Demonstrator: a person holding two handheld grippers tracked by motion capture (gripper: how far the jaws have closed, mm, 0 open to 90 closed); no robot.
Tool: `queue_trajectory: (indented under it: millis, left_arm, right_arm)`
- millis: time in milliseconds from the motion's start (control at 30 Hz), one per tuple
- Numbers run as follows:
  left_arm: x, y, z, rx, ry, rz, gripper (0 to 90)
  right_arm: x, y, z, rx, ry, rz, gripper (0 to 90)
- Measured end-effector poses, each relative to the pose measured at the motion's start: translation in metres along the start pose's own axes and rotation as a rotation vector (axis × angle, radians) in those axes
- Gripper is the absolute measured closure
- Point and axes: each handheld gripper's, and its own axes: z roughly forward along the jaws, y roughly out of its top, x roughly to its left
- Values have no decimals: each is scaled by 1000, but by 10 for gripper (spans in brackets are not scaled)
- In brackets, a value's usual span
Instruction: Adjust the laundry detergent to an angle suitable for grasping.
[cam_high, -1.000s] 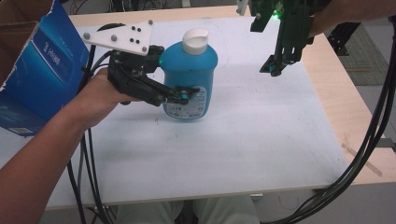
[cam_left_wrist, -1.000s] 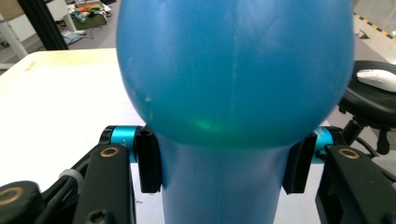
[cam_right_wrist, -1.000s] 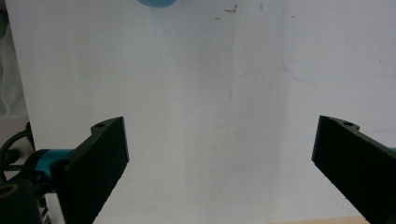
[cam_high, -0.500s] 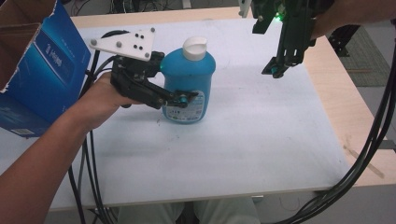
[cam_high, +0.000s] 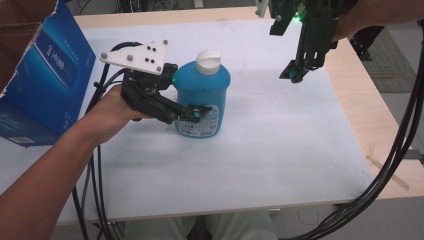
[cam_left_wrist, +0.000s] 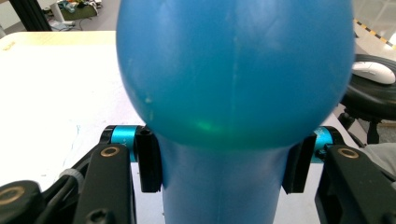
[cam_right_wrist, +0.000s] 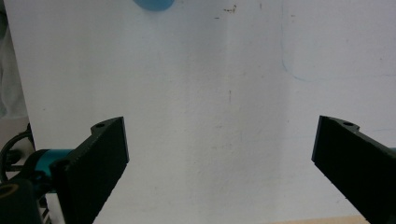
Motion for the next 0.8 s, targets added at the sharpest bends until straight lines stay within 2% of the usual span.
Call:
queue_trajectory:
  millis: [133,267,367,500,600,800]
  left_arm:
    - [-1,-1,-2,9,2,-10,442]
    - [0,-3,-5,11,5,-43,436]
    - [-2,-3,-5,17,3,-45,428]
    - [-3,-4,-4,17,-5,-81,406]
    - [-2,-3,-4,4,10,-114,334]
    - [-4,0,-8,-11,24,-134,265]
  right_arm:
    - [0,0,0,0,0,0,31]
    - [1,2,1,3,-4,-4,31]
    - [1,3,1,5,-2,-8,31]
    - [1,3,1,4,-2,-7,31]
    - [2,3,0,5,-4,-9,31]
    - [2,2,-2,3,-17,-4,31]
